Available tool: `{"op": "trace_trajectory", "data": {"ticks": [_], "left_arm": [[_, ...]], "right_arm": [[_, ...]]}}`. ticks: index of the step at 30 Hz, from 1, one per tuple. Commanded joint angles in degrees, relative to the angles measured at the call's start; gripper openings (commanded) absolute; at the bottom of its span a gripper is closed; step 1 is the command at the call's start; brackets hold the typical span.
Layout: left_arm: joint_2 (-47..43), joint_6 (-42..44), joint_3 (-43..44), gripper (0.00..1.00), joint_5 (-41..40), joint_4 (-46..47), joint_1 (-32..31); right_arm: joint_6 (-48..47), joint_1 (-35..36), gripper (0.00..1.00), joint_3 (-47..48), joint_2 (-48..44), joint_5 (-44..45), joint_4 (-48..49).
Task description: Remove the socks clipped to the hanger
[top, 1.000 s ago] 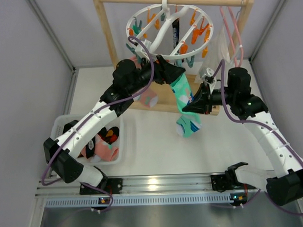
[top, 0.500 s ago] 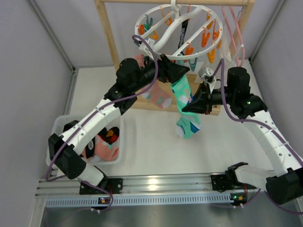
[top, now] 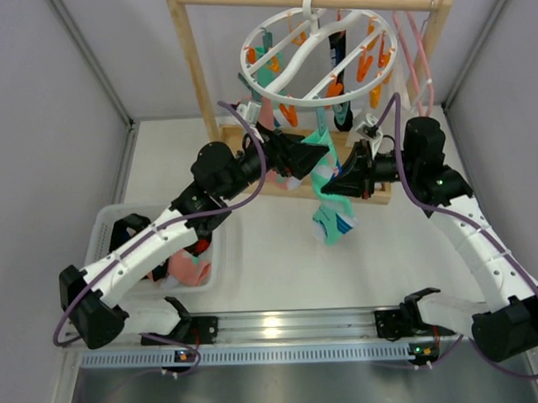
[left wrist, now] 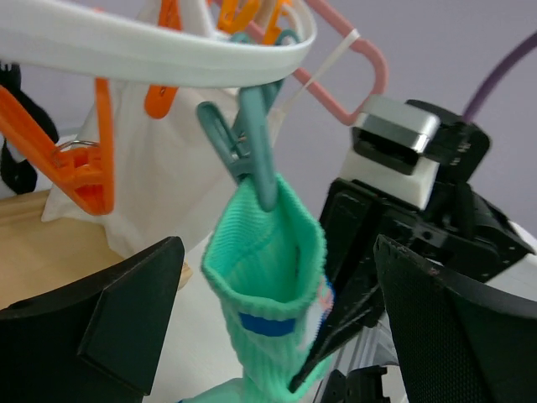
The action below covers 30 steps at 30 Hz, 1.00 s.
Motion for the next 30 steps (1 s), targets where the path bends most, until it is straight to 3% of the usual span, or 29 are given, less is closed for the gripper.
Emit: {"op": "trace_trajectory", "data": {"ticks": [1,7,18,30], "left_arm": [[-4.1,1.8,-0.7,0.98,-1.1,4.6,-1.6],[-5.0,3.7,1.4,0.98,-2.7,3.6,-3.9],[6.7,7.1,14.3,0.85,-3.9,-0.7,-3.0],[6.8,6.5,12.7,0.80,-5.6,-0.7,-1.8]], "right_arm": [[0.2,-0.4,0.00,-0.4,0.0,-4.4,2.5],[0.2,-0.4,0.00,-0.1,-0.9,-5.3,1.9],[0.0,-0.4,0.00,0.5,-2.6,-8.5,1.4],[-2.4,-0.4,0.00,2.9,-1.0,-9.1,-1.5]]}}
